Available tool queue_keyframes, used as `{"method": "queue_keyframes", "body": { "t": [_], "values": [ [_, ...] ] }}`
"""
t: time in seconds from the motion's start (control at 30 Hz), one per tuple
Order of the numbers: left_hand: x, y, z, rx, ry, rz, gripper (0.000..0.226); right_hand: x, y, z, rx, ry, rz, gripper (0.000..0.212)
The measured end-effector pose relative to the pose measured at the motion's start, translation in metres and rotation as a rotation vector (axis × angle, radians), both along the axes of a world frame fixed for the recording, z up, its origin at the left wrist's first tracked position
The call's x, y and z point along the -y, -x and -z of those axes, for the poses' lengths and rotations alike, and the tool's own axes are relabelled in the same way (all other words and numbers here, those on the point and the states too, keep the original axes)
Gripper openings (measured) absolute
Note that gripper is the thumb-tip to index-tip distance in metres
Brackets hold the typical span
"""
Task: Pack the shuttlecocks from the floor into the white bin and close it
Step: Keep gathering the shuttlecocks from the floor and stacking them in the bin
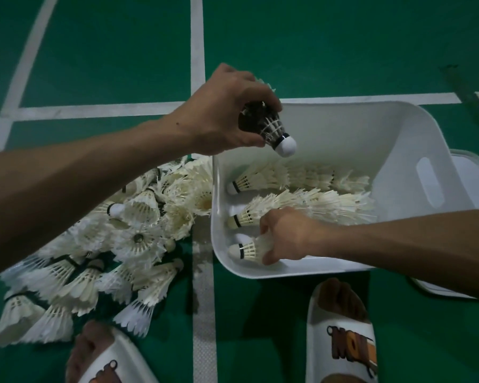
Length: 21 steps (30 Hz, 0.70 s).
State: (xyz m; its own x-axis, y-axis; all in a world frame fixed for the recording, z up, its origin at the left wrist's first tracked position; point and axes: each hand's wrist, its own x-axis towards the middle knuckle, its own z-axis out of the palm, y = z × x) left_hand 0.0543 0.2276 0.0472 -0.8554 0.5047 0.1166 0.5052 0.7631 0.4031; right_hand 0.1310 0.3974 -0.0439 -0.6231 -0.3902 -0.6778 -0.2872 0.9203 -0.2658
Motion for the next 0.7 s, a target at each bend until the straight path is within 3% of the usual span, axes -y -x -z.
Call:
{"method": "queue_keyframes", "body": {
  "t": [0.57, 0.7],
  "values": [
    [0.004, -0.009, 0.009, 0.025, 0.012, 0.050, 0.048, -0.001, 0.000, 0.003, -0.045, -0.034, -0.079, 0.046],
    [-0.001, -0.013, 0.010, 0.052, 0.040, 0.067, 0.049, -0.001, 0.001, 0.002, -0.003, -0.005, -0.057, 0.055]
  ]
}}
